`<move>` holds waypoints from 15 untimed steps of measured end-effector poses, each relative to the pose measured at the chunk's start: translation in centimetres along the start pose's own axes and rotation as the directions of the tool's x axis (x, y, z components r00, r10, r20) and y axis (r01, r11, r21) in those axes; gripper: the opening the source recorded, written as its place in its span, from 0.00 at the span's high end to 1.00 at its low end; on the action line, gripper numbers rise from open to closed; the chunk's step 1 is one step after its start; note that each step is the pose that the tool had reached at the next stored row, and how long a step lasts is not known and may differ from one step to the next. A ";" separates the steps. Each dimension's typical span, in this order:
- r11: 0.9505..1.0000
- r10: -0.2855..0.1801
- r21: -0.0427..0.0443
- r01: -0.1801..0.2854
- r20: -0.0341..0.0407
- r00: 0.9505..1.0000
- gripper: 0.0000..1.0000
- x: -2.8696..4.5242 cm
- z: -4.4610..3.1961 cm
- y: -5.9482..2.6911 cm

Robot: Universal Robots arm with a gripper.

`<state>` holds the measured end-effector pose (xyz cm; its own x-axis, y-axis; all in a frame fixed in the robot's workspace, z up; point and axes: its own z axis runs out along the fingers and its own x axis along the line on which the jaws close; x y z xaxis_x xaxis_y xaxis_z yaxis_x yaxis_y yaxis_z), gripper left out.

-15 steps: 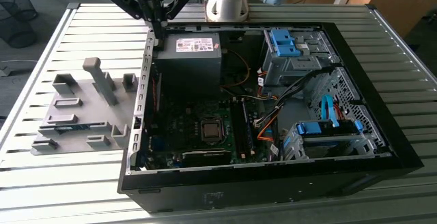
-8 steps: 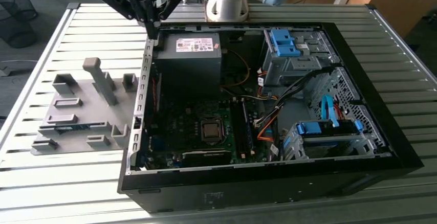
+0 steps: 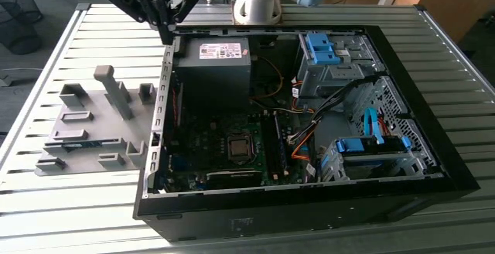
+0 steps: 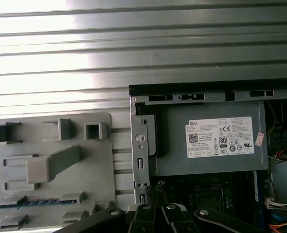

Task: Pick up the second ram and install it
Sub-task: 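Reach for the second ram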

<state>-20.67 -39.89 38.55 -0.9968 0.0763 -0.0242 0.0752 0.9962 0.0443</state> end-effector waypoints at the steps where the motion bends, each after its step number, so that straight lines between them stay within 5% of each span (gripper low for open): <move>1: 1.000 0.000 0.000 0.000 0.000 1.000 0.89 0.14 0.00 -0.01; 15: 1.000 0.000 0.000 0.000 0.000 1.000 0.89 2.31 -0.02 -0.18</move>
<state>-22.99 -39.89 38.50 -0.9968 0.0762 -0.0241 0.0751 0.9962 0.0443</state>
